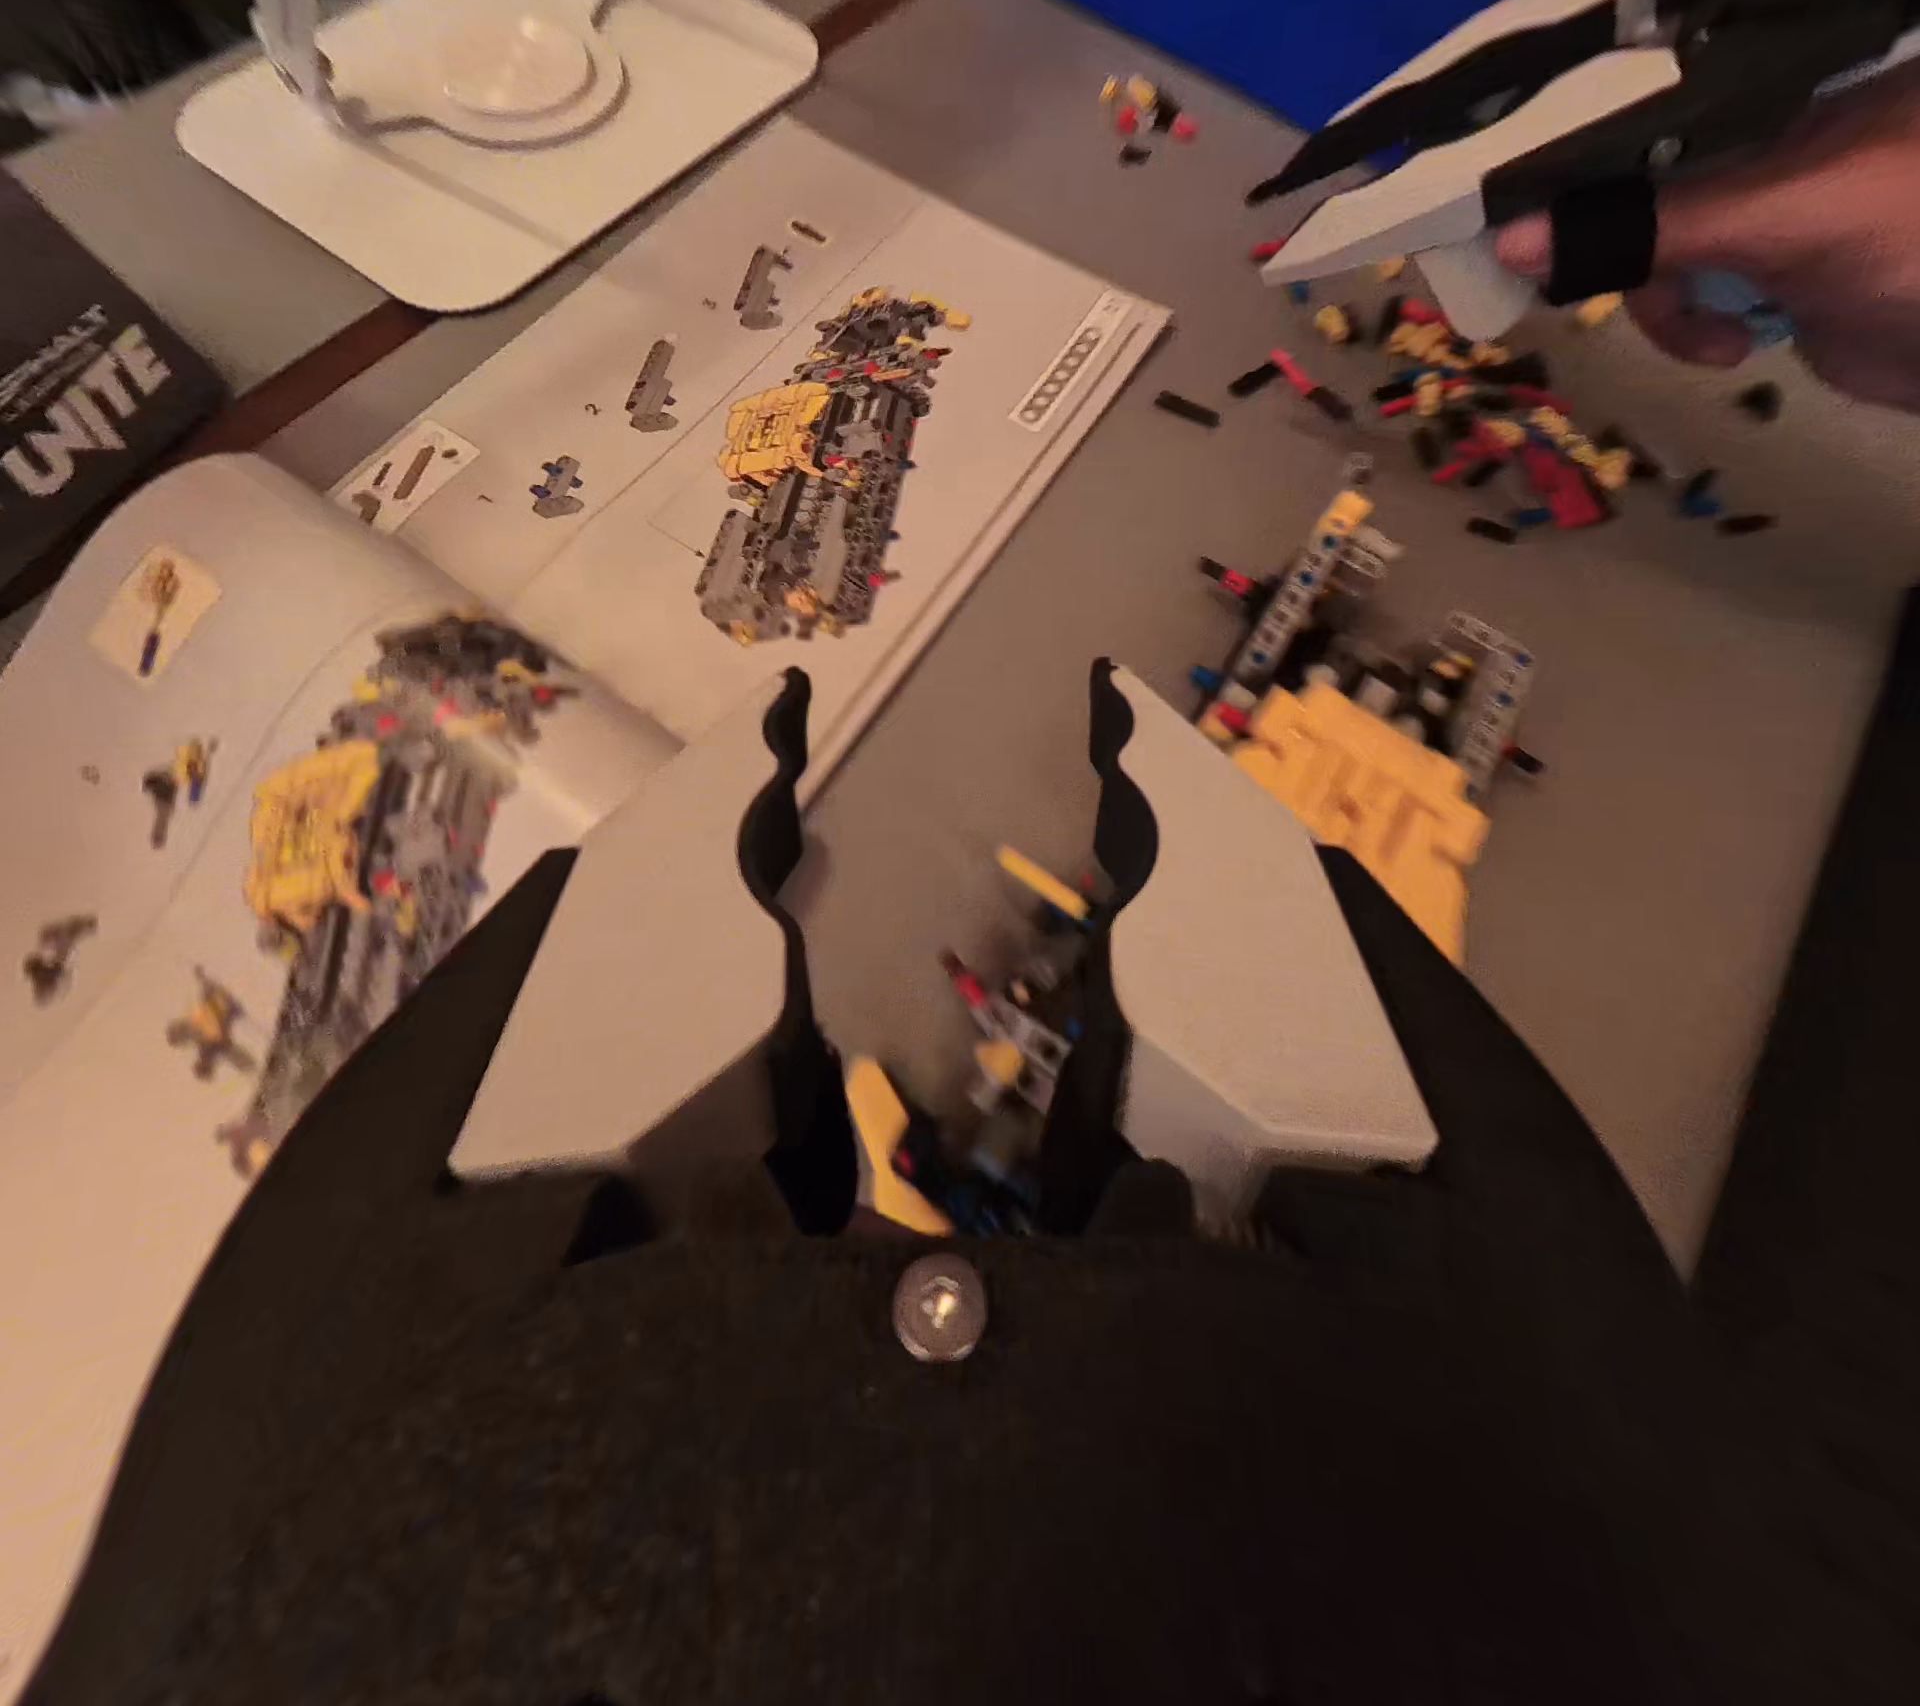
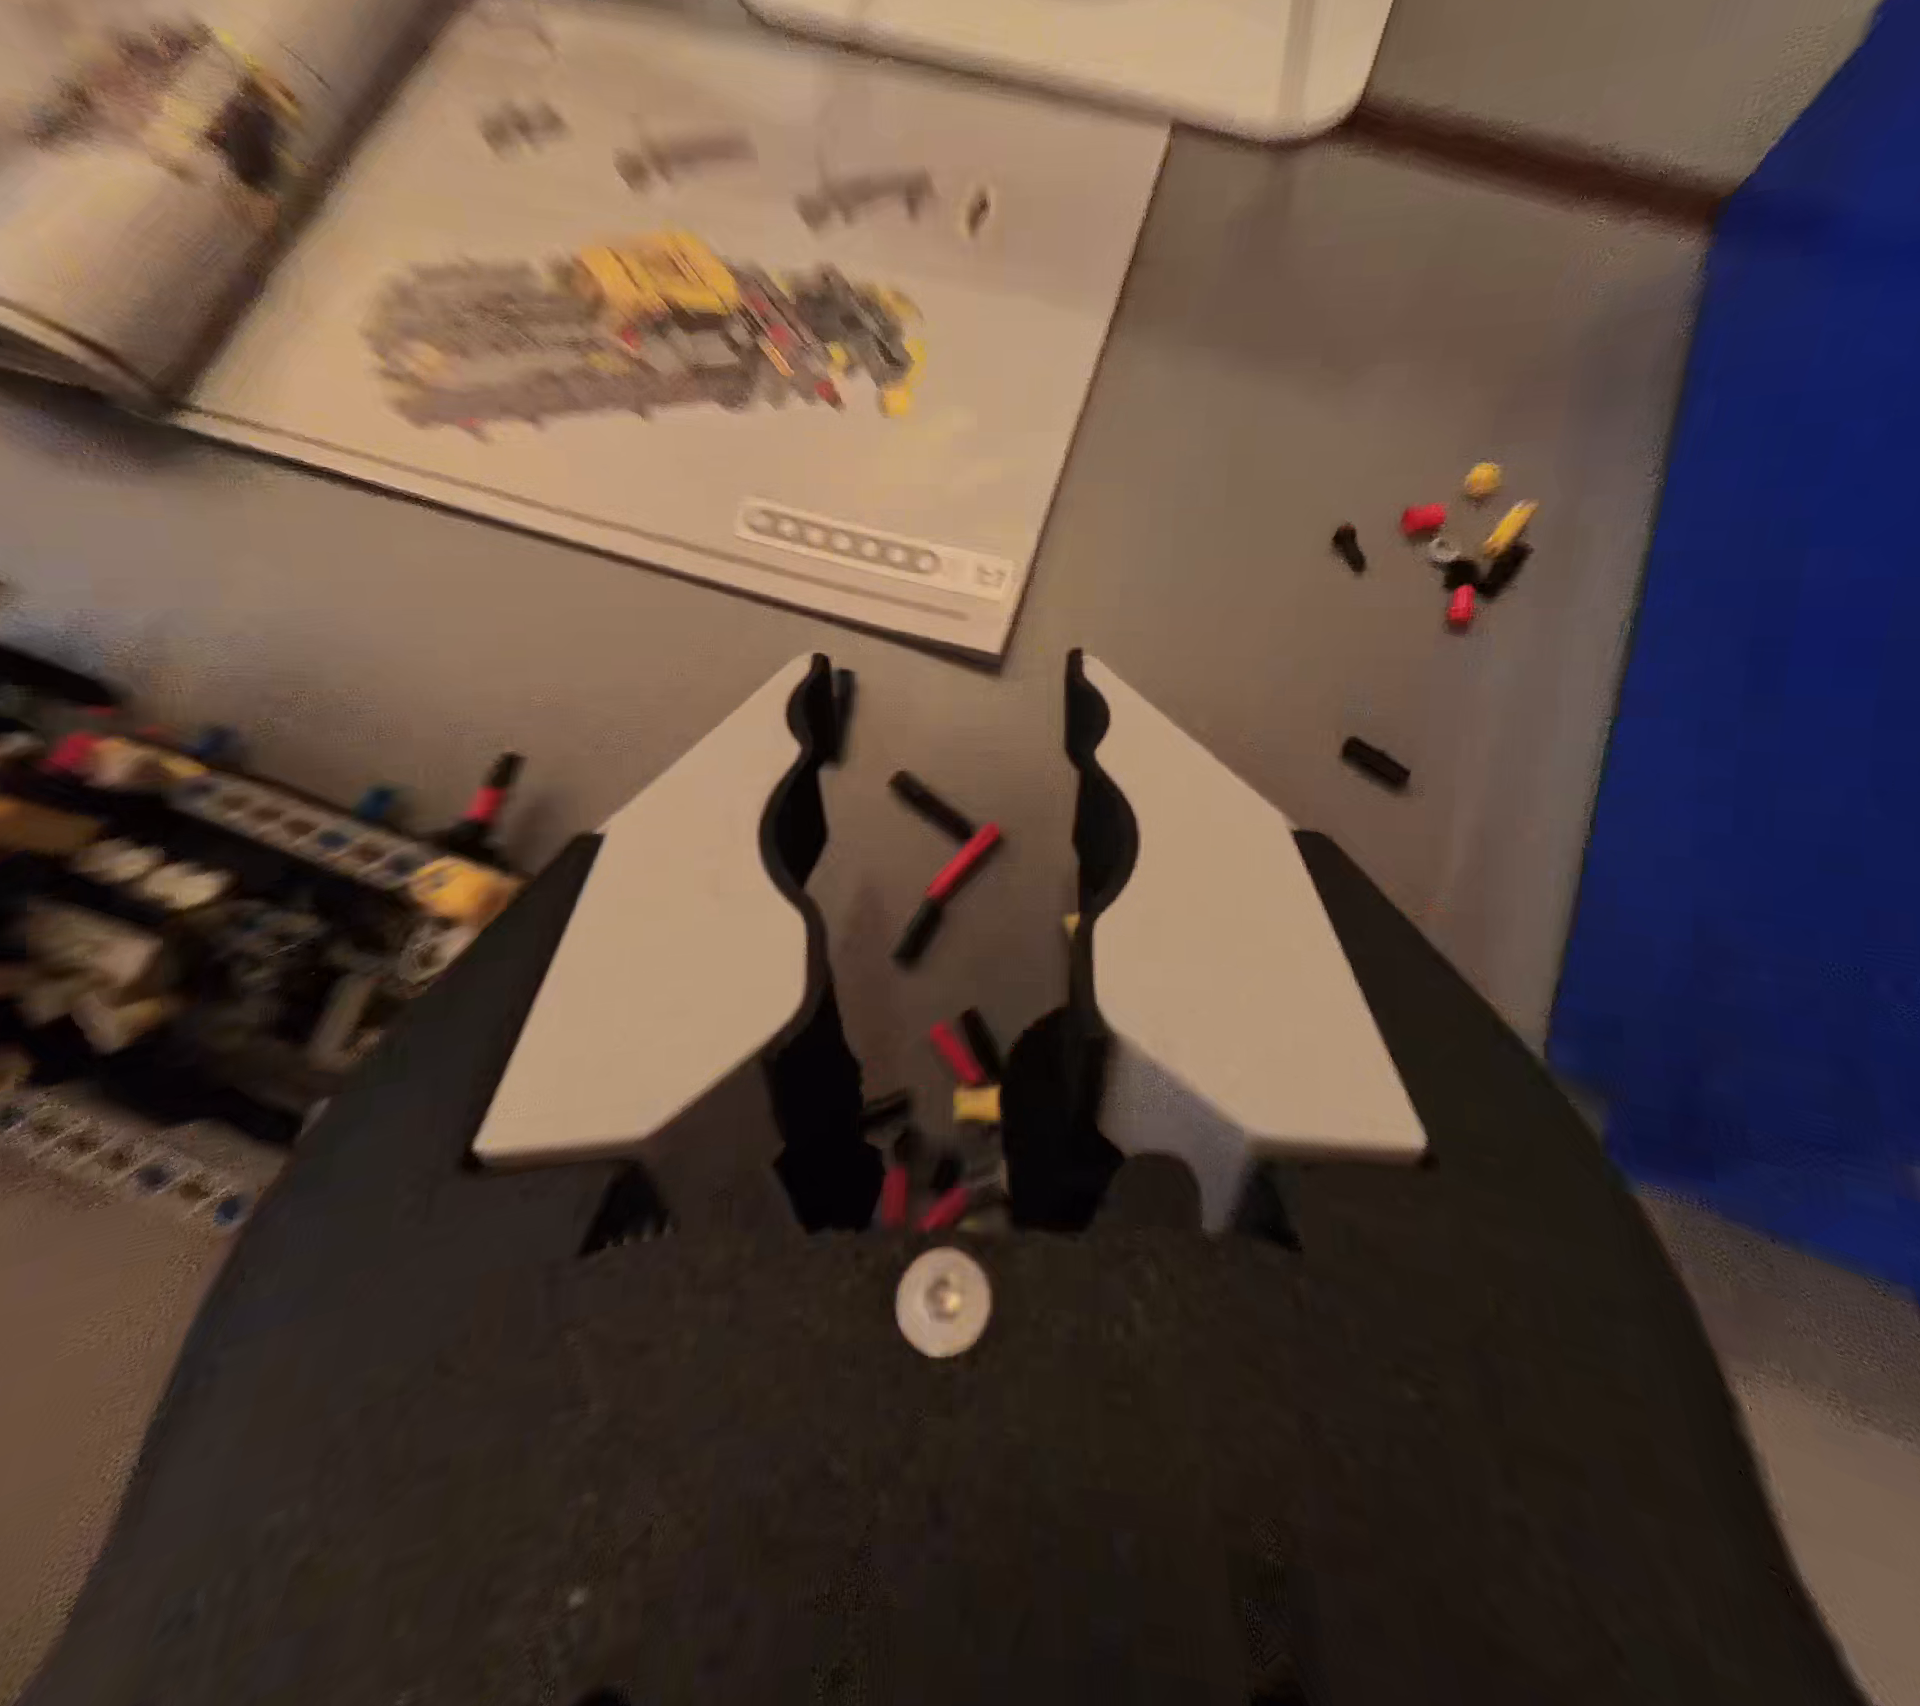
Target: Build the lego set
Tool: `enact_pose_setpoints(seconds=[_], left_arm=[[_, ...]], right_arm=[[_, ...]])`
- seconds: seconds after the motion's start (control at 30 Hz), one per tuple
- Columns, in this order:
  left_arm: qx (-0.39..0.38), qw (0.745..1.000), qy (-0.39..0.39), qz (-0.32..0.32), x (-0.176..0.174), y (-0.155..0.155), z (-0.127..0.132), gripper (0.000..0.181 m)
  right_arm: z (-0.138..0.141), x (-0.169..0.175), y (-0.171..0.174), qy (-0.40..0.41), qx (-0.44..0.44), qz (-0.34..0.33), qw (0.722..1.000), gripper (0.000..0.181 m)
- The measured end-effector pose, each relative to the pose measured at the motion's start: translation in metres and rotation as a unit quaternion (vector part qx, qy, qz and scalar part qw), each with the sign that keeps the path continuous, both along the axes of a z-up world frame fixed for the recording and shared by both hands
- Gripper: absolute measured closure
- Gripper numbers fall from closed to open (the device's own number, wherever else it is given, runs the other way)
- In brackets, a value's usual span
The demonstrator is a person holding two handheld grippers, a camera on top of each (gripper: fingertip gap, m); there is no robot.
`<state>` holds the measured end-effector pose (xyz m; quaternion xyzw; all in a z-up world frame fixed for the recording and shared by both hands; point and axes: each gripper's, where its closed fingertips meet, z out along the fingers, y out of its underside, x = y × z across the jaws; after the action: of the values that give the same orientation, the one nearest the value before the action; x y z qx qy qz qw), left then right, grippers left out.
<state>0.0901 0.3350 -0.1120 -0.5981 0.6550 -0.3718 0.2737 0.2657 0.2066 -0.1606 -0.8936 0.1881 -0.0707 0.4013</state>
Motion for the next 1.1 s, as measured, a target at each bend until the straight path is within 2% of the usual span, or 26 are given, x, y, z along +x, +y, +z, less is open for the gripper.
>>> enact_pose_setpoints(seconds=[0.03,0.1,0.17,0.27,0.37,0.5,0.6,0.77,1.1], left_arm=[[0.004,1.000,0.020,-0.004,0.018,0.004,-0.003,0.126],[0.013,0.999,0.024,-0.022,0.054,0.005,-0.005,0.127],[0.045,0.992,0.070,-0.098,0.078,-0.014,-0.023,0.126],[0.152,0.965,0.093,-0.195,0.118,-0.038,-0.055,0.125],[0.183,0.942,0.111,-0.257,0.149,-0.062,-0.084,0.118],[0.133,0.950,0.090,-0.266,0.183,-0.079,-0.087,0.118],[0.122,0.947,0.093,-0.282,0.195,-0.084,-0.089,0.118],[0.131,0.939,0.093,-0.304,0.201,-0.095,-0.096,0.118],[0.096,0.952,0.084,-0.280,0.209,-0.082,-0.088,0.118]], right_arm=[[-0.015,0.008,0.006,0.034,-0.030,0.005,0.999,0.134],[-0.030,0.010,0.017,0.121,-0.025,0.019,0.992,0.136],[-0.028,0.020,0.021,0.159,0.012,0.001,0.987,0.138],[-0.026,0.023,0.016,0.151,0.018,-0.006,0.988,0.139],[-0.029,0.023,0.004,0.102,-0.003,-0.010,0.995,0.146],[-0.041,0.013,-0.007,0.104,-0.021,-0.006,0.994,0.146],[-0.047,0.012,-0.008,0.114,-0.023,-0.001,0.993,0.146],[-0.048,0.015,-0.007,0.120,-0.019,0.002,0.993,0.146],[-0.049,0.011,-0.002,0.119,-0.014,0.014,0.993,0.145]])
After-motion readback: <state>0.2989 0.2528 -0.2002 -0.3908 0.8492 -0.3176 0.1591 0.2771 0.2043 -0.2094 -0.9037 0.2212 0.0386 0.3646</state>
